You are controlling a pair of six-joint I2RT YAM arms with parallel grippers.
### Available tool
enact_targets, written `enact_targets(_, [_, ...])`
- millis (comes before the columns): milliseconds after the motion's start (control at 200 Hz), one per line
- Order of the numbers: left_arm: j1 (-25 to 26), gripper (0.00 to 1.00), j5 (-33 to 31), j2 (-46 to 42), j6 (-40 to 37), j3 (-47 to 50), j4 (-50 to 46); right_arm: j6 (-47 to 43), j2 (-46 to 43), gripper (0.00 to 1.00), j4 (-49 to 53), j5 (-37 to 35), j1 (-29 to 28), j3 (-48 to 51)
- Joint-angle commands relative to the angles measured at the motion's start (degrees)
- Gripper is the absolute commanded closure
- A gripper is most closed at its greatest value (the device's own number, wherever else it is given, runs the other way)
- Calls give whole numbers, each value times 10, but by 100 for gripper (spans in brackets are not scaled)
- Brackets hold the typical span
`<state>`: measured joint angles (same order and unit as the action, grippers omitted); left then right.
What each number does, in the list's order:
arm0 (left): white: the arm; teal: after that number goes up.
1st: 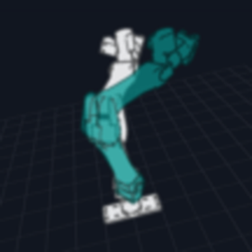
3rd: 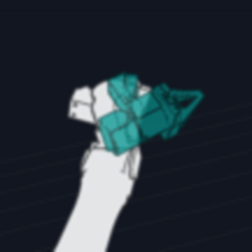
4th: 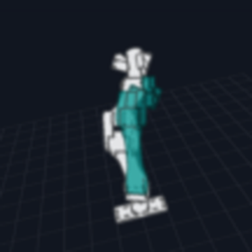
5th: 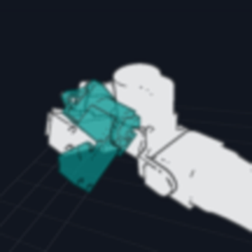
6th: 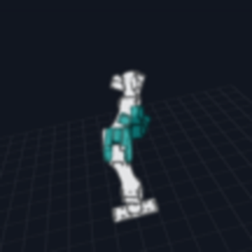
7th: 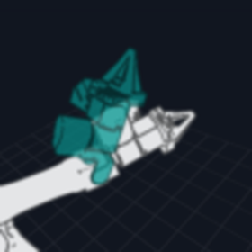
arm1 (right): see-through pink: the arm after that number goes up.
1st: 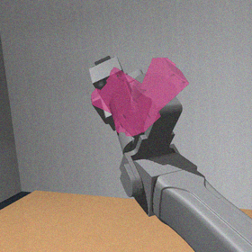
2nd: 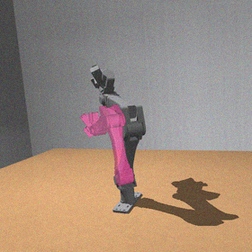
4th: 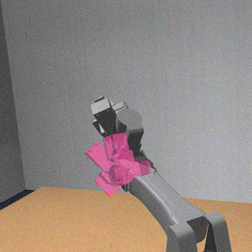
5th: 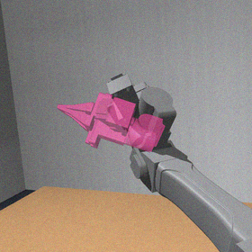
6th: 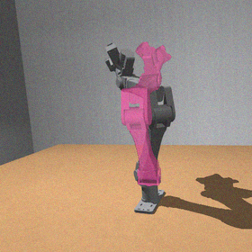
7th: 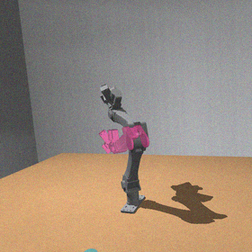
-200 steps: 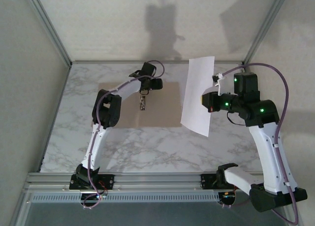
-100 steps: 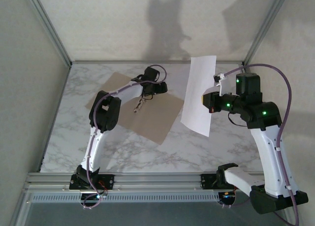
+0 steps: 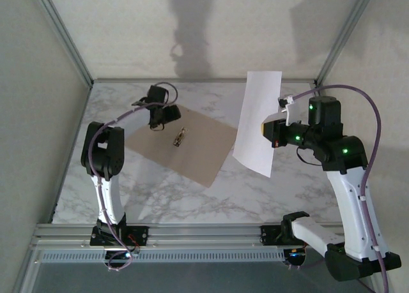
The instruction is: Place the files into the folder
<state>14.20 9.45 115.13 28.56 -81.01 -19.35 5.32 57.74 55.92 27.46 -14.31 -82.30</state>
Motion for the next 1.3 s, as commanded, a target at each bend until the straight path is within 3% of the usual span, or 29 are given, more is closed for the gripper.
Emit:
enact_targets(0, [9,22,30,-30,5,57,17,-4,-7,100,-24,24,-4,3])
enact_targets(260, [28,25,61,-92,27,160,45,0,-7,100,-34,33,-4,6])
enact_targets(576, [114,27,69,-159,62,256,92,18,-13,100,-48,47,-4,15])
enact_targets(816, [147,27,68,-221,101,311,121,30,-18,100,-60,57,-4,22])
enact_targets(1157, [147,27,75,-297,91,291,84,84,-28,100,-186,138,-4,81])
enact_targets(1292, [100,28,39,-340,86,287,48,109,-20,100,-267,161,-8,113])
